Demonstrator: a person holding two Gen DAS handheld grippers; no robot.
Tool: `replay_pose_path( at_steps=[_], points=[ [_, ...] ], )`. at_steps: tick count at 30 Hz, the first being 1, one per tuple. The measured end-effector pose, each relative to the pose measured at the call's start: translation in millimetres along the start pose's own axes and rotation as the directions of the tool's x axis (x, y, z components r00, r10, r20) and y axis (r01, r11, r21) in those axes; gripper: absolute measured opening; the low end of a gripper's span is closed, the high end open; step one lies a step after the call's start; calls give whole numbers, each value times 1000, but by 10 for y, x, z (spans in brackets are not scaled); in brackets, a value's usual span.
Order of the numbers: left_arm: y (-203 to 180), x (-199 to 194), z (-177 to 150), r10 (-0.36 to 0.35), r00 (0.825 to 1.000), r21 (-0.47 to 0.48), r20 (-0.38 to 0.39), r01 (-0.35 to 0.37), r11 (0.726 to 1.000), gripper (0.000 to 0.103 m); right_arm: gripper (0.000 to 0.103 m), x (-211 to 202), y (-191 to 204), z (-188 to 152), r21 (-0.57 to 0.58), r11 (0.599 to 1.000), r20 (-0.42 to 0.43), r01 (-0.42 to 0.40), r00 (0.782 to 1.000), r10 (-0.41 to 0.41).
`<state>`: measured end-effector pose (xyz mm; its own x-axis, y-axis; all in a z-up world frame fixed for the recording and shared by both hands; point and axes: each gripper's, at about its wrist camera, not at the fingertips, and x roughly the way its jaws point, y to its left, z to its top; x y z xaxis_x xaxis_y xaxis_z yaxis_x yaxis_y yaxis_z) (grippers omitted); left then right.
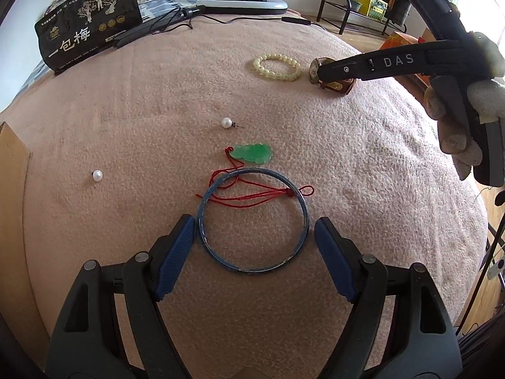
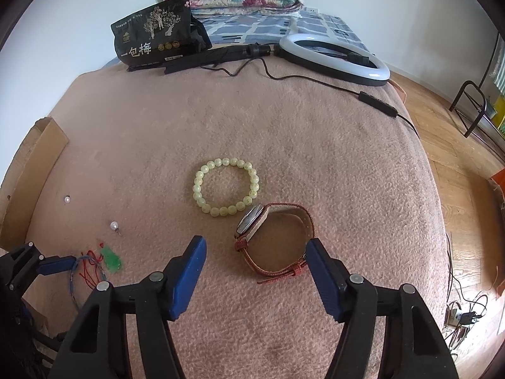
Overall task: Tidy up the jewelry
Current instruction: 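Move both tools back to the jewelry, left toward the blue bangle, right toward the watch, then grasp the blue bangle with the left tool while the right tool grasps the leather watch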
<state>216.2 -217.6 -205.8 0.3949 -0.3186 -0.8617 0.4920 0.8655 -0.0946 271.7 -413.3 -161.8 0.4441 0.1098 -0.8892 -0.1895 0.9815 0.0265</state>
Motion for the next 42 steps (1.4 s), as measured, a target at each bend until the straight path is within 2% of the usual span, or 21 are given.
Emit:
replay_pose_path(
  at_steps=[3, 4, 6, 9, 12, 16, 18, 27, 42],
  points=[
    [10, -6, -4, -3, 1000, -2, 4, 3, 1000, 78, 63, 46, 11, 27, -7, 1000, -8, 5, 1000, -5],
    [13, -11, -9, 2, 1000, -2, 6, -2, 1000, 75, 60, 55, 19, 32, -9, 1000, -10, 7, 1000, -7],
    [28, -20, -16, -2, 1000, -5, 9, 2, 1000, 74, 53, 84, 34, 42, -11, 1000, -21, -2, 1000, 2],
    [47, -30, -17, -11, 1000, -11, 12, 11, 1000, 74, 50, 131, 73, 42, -20, 1000, -40, -9, 999, 8],
    [48, -38, -18, -12, 1000, -12, 14, 13, 1000, 74, 35, 180, 103, 32, -30, 1000, -58, 4, 998, -6],
    [60, -68, -25, -22, 1000, -17, 22, 22, 1000, 74, 20, 178, 99, 19, -15, 1000, -59, 3, 998, -4],
    [72, -88, -29, -26, 999, -24, 26, 27, 999, 74, 17, 156, 96, 13, -13, 1000, -55, 9, 998, -10],
    [124, -224, -26, -28, 998, -48, 52, 30, 998, 73, 9, 20, 120, -6, -9, 1000, -28, 17, 999, -17],
    [222, -517, -25, -21, 994, -66, 106, 28, 997, 73, 8, -276, 78, -135, 37, 999, 13, -3, 1000, 3]
  ],
)
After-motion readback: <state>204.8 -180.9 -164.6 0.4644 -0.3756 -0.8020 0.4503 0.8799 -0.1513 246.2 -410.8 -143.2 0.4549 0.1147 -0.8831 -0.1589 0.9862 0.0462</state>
